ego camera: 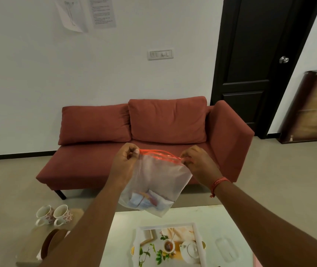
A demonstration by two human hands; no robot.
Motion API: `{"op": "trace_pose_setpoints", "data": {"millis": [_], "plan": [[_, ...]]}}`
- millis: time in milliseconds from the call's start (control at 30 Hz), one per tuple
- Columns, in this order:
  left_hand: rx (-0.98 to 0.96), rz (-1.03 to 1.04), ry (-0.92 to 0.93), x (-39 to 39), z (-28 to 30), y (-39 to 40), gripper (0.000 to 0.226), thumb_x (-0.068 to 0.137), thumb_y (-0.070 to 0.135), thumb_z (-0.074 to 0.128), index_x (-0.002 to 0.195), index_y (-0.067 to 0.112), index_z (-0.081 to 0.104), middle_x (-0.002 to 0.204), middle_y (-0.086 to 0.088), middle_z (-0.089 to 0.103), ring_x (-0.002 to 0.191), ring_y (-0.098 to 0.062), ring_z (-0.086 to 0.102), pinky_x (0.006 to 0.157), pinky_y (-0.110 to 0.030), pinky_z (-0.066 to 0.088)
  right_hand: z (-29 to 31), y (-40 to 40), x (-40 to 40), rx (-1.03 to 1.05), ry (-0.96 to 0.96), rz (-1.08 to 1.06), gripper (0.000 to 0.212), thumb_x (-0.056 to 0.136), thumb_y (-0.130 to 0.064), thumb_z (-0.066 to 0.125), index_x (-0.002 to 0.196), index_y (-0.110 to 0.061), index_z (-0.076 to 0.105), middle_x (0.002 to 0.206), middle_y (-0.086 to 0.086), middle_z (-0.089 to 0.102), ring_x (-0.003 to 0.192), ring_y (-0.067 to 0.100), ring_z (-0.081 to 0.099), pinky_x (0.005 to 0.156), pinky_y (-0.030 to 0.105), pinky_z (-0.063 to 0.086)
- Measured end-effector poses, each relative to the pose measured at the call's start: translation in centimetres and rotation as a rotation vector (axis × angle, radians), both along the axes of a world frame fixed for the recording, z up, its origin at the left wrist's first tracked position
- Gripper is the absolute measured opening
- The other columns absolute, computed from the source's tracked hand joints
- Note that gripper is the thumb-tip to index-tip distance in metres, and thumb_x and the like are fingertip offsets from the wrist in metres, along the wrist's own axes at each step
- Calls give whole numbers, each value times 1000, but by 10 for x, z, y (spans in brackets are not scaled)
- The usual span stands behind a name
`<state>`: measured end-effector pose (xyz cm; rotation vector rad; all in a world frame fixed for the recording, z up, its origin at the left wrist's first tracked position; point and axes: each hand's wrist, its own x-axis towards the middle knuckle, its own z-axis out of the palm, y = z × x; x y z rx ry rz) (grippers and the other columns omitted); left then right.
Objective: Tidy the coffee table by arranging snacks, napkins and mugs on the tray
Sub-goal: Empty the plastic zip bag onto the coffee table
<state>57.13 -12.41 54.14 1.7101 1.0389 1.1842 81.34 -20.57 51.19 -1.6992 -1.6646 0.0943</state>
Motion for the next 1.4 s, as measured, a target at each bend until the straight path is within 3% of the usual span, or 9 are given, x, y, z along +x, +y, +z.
{"op": "trace_pose_setpoints", "data": {"millis": [300,433,600,667,833,967,1100,1300,1400], "plan": [[16,-70,73,11,-3,-3,20,97,8,56,82,21,58,78,5,55,72,-6,46,67,-11,40,8,11,-36,97,-186,121,19,90,-9,59,103,-14,72,100,6,63,89,25,57,79,37,51],[31,-117,85,8,-1,-3,17,98,9,56,83,17,59,77,5,53,69,-3,44,67,-15,39,4,15,-32,96,-50,-3,12,84,-7,65,95,-12,63,104,5,56,86,25,56,77,41,51],[24,-166,114,4,-3,-1,15,99,12,55,86,16,59,80,0,56,74,-8,48,71,-25,42,12,15,-26,-253,149,55,20,87,-25,68,105,-19,60,96,2,67,87,23,61,79,36,49],[6,-167,108,6,-4,-2,16,100,13,55,85,19,60,80,1,57,75,-9,49,72,-25,43,12,15,-24,-318,72,95,9,92,-29,62,85,-25,59,81,1,65,78,21,59,73,35,46],[-9,-117,102,9,-7,1,11,99,14,56,89,16,61,83,0,58,77,-9,50,75,-25,44,3,14,-28,-467,188,219,35,101,-39,50,73,-19,58,64,-3,61,56,10,57,58,23,43],[-28,-106,83,10,-9,2,10,99,13,56,91,13,62,85,-1,59,78,-9,51,76,-24,44,-6,11,-34,-458,326,240,43,102,-44,45,69,-19,58,59,-3,59,53,10,55,63,32,48],[-44,-123,74,11,-13,3,9,98,13,57,92,12,62,86,-2,59,80,-12,51,77,-28,45,-11,7,-39,-464,487,239,41,104,-34,45,80,-7,64,60,-5,51,54,9,42,59,29,38],[-51,-127,36,13,-12,3,17,98,8,57,86,20,61,86,-1,58,81,-12,50,75,-18,43,-18,6,-41,-439,469,199,33,100,-28,53,68,-23,62,62,-9,55,58,8,45,62,29,42],[-61,-123,32,11,-13,3,20,98,9,57,86,24,61,86,2,59,81,-10,51,77,-23,44,-14,3,-42,-409,417,190,25,96,-29,60,73,-26,66,62,-13,58,55,0,47,60,22,42]]}}
